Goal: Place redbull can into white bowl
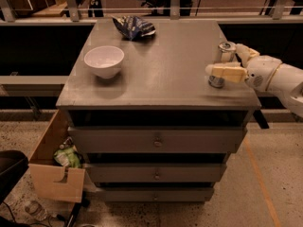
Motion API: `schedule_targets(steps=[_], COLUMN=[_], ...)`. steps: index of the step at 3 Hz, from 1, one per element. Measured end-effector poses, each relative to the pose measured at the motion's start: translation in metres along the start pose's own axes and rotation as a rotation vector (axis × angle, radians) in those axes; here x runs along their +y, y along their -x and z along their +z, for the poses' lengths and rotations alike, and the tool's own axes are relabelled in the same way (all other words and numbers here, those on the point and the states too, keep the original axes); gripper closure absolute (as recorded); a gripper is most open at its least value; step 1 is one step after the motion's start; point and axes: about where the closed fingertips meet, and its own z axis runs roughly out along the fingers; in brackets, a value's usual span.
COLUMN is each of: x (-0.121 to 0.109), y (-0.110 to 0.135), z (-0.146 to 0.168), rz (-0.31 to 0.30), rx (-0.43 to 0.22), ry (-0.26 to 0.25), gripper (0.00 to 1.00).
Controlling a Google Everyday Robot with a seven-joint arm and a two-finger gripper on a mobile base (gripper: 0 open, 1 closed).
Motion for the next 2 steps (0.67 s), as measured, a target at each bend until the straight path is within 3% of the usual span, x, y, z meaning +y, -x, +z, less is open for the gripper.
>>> schedule_targets(steps=[1, 2], x=[0.0018, 0.0044], y=[0.0002, 0.0008], z=[0.0028, 0.0064], rz=[0.001, 0.001], rx=[-0.001, -0.002], ry=[0.005, 0.012], gripper=[0.41, 0.72])
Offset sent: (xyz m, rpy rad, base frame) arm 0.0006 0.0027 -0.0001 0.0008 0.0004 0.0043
